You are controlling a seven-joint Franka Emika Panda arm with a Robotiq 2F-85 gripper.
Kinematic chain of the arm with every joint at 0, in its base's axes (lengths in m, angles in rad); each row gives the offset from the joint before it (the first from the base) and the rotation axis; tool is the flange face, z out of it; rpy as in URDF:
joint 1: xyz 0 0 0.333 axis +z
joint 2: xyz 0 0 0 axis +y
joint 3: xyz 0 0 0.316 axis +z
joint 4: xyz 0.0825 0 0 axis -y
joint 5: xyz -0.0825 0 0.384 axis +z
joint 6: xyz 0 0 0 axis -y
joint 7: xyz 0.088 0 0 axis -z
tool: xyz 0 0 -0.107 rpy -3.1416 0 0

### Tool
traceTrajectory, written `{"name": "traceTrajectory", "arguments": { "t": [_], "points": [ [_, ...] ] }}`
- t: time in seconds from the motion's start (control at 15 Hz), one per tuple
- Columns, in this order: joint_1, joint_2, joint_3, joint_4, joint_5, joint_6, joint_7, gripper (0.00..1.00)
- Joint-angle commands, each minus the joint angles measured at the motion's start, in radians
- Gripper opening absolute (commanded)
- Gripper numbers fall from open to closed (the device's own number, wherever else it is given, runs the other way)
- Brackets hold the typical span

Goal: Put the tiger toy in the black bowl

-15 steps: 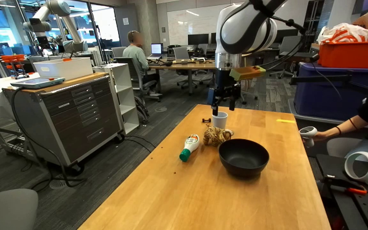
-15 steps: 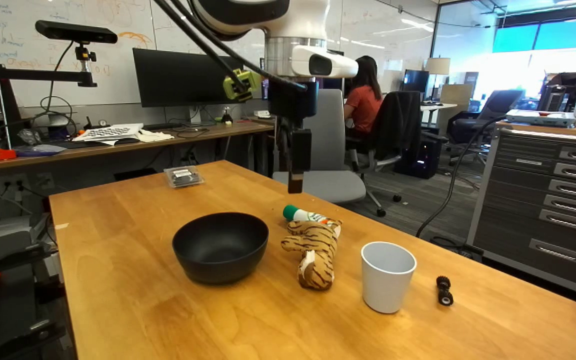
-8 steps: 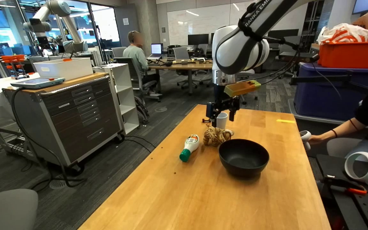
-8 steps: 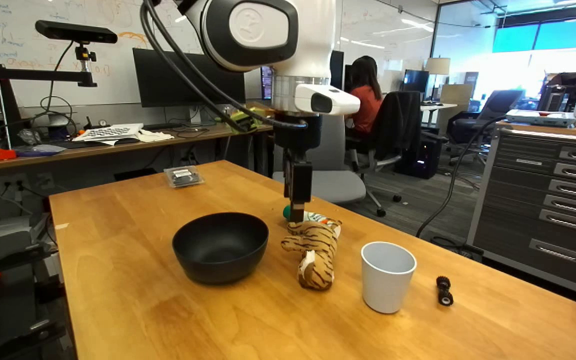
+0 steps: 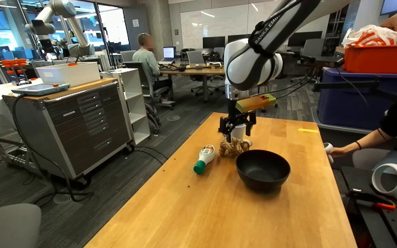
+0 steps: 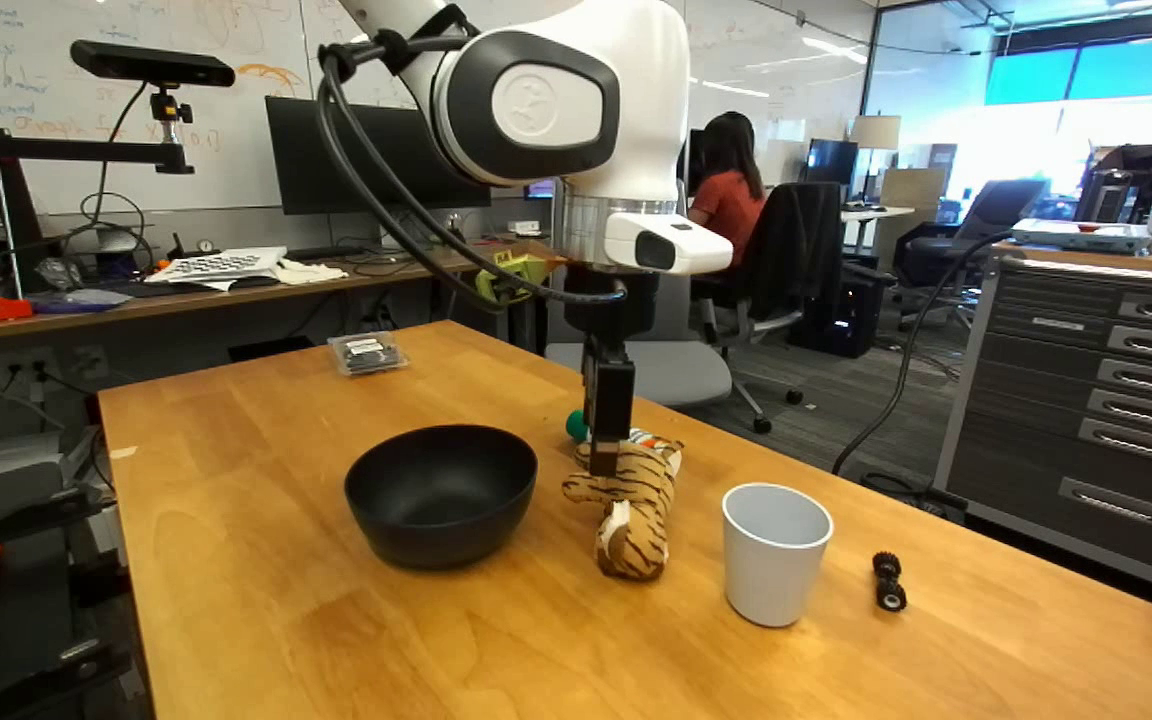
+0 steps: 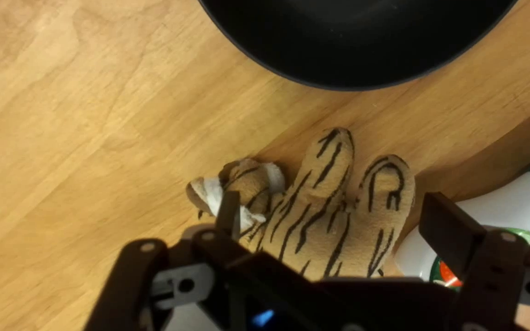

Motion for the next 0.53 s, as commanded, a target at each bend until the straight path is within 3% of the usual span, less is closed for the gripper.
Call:
{"name": "traceTrajectory", "arguments": {
  "t": [0.0,0.2,0.27,0.33,0.47],
  "points": [
    [0.004,0.039,-0.005,0.058,-0.026,-0.029,0.041,1.0],
    [0.008,0.058,-0.006,0.069,-0.034,-0.028,0.046,1.0],
    [0.008,0.061,-0.006,0.072,-0.038,-0.031,0.047,0.75],
    [0.009,0.063,-0.005,0.075,-0.041,-0.03,0.047,0.74],
    [0.01,0.064,0.0,0.078,-0.039,-0.032,0.044,0.58]
  ]
}}
